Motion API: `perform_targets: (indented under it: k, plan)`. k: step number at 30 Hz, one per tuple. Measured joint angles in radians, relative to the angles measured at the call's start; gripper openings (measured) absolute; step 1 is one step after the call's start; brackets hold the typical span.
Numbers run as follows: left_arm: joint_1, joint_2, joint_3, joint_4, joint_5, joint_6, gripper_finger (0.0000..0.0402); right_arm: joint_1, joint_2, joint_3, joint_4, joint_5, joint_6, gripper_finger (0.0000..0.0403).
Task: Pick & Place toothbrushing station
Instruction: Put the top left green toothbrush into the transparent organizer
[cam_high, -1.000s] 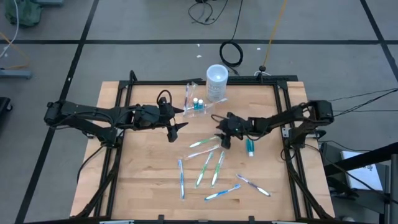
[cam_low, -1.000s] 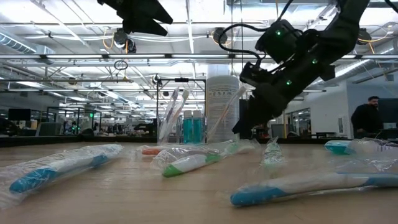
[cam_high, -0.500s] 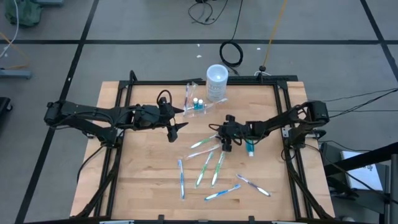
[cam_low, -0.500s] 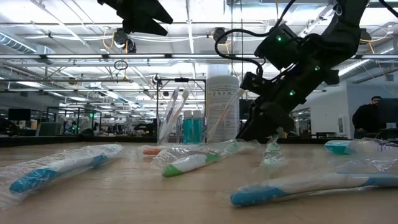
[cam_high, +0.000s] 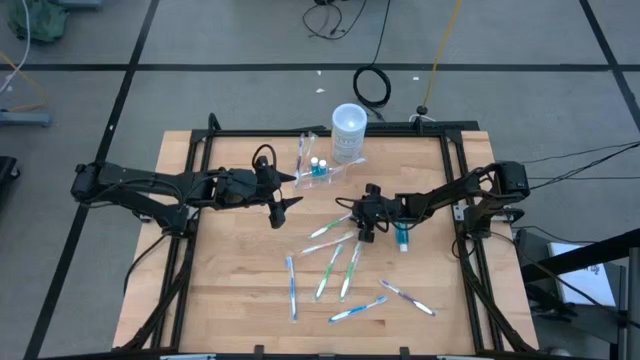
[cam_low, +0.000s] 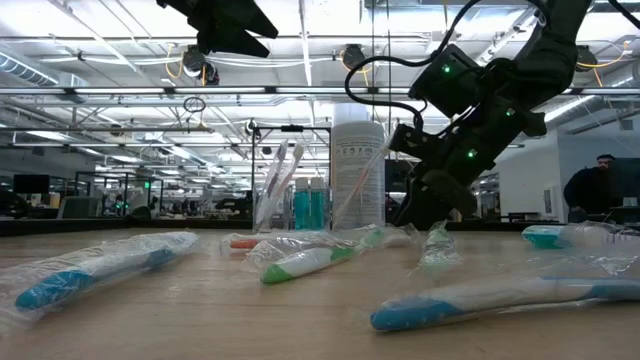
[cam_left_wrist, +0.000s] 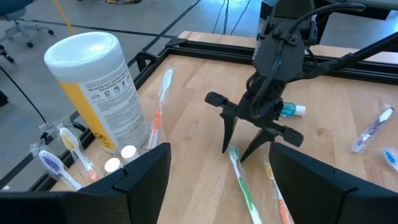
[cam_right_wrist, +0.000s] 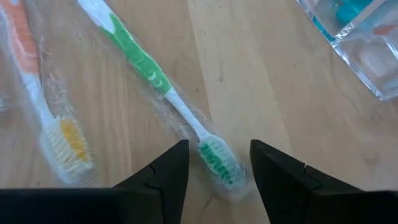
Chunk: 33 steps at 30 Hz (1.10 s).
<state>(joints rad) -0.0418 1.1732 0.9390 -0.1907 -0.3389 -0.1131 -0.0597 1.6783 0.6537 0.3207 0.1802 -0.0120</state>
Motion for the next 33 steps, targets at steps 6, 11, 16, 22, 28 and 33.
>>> perform_targets:
  k: [6, 11, 16, 22, 28, 33]
  plan:
    - [0.0, 0.0, 0.0, 0.0, 0.0, 0.0, 0.0274, 0.001, 0.0, 0.0, -0.004, -0.002, 0.007, 0.011]
    - [0.0, 0.0, 0.0, 0.0, 0.0, 0.001, 0.0273, 0.001, 0.0, 0.0, 0.001, -0.002, -0.012, 0.0062]
    - [0.0, 0.0, 0.0, 0.0, 0.0, 0.001, 0.0274, 0.01, 0.0, 0.0, 0.017, 0.001, -0.145, 0.0024]
    - [0.0, 0.0, 0.0, 0.0, 0.0, 0.001, 0.0273, 0.057, -0.004, 0.0, 0.078, 0.002, -0.363, 0.0013]
    - [0.0, 0.0, 0.0, 0.0, 0.0, -0.02, 0.0274, 0.139, -0.084, 0.0, 0.111, 0.201, -0.527, 0.0005]
    - [0.0, 0.0, 0.0, 0.0, 0.0, -0.021, 0.0273, 0.212, -0.188, 0.0, 0.115, 0.507, -0.809, 0.0001]
